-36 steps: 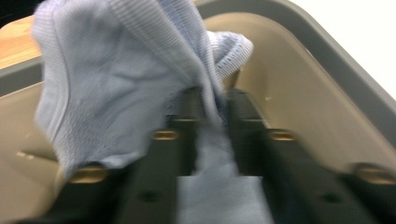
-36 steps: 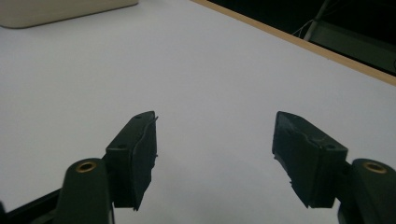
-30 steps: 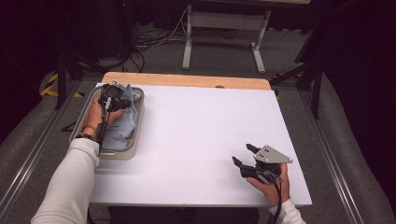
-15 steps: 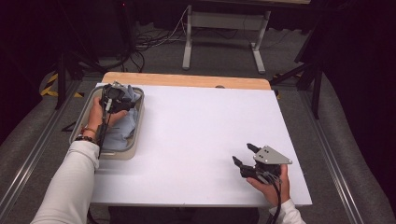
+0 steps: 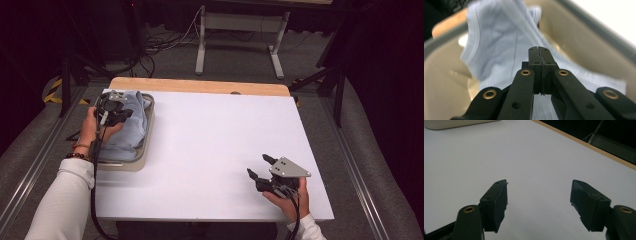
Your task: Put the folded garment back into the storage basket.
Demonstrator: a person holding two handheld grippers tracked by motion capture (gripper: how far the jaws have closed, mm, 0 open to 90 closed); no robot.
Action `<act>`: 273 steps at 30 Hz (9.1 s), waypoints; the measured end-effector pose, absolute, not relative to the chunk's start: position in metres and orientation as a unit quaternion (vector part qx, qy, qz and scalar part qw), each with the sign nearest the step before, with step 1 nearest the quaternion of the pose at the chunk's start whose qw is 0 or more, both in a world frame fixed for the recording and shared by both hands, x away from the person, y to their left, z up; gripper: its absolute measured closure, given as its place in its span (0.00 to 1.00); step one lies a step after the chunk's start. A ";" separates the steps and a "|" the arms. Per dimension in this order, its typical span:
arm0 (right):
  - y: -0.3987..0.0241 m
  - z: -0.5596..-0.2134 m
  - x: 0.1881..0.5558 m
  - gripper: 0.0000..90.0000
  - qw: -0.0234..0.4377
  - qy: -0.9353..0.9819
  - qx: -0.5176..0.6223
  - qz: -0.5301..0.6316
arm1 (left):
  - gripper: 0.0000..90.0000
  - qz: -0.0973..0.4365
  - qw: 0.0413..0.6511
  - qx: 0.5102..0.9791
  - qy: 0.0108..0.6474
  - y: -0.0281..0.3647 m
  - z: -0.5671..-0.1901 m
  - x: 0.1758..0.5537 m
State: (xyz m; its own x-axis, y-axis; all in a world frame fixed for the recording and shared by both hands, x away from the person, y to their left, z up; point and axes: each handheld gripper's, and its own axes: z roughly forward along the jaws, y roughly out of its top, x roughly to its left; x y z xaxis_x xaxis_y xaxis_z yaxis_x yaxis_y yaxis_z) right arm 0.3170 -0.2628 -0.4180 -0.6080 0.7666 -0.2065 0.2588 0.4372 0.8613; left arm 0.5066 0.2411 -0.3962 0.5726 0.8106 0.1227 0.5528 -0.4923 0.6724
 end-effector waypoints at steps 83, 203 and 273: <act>-0.256 -0.417 0.313 0.28 0.311 0.786 0.306 0.438 | 0.69 0.299 0.447 0.770 0.343 0.244 -0.364 0.429; -0.249 -0.414 0.302 0.10 0.345 0.771 0.285 0.454 | 0.04 0.273 0.519 0.790 0.177 0.149 -0.389 0.349; -0.234 -0.435 0.294 0.10 0.343 0.792 0.242 0.444 | 0.05 0.238 0.484 0.811 0.226 0.183 -0.463 0.305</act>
